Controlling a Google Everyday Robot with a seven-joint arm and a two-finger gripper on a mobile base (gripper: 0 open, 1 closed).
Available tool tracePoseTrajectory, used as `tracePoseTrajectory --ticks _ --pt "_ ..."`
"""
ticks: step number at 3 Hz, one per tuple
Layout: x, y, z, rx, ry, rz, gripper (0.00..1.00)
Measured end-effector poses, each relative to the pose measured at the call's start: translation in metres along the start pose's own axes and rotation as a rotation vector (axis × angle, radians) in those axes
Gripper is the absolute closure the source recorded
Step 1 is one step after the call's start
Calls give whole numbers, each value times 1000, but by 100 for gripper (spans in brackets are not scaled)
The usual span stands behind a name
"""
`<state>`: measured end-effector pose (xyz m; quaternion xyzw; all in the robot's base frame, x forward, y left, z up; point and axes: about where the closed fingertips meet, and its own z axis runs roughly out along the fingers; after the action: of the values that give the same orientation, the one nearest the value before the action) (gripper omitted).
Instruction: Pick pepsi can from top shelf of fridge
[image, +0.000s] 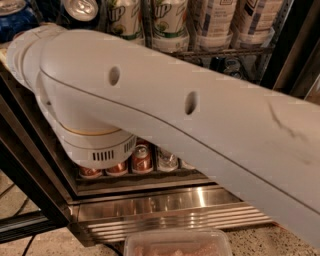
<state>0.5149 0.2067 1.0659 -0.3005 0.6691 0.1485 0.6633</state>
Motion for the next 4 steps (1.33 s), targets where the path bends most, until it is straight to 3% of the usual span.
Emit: tracePoseTrajectory --ticks 1,2,3,4 --pt "9 32 -25 -26 33 29 100" --pt "9 32 -25 -26 33 29 100" --pt "7 27 -32 -46 20 44 100" --pt "29 -8 -70 -5 55 121 100"
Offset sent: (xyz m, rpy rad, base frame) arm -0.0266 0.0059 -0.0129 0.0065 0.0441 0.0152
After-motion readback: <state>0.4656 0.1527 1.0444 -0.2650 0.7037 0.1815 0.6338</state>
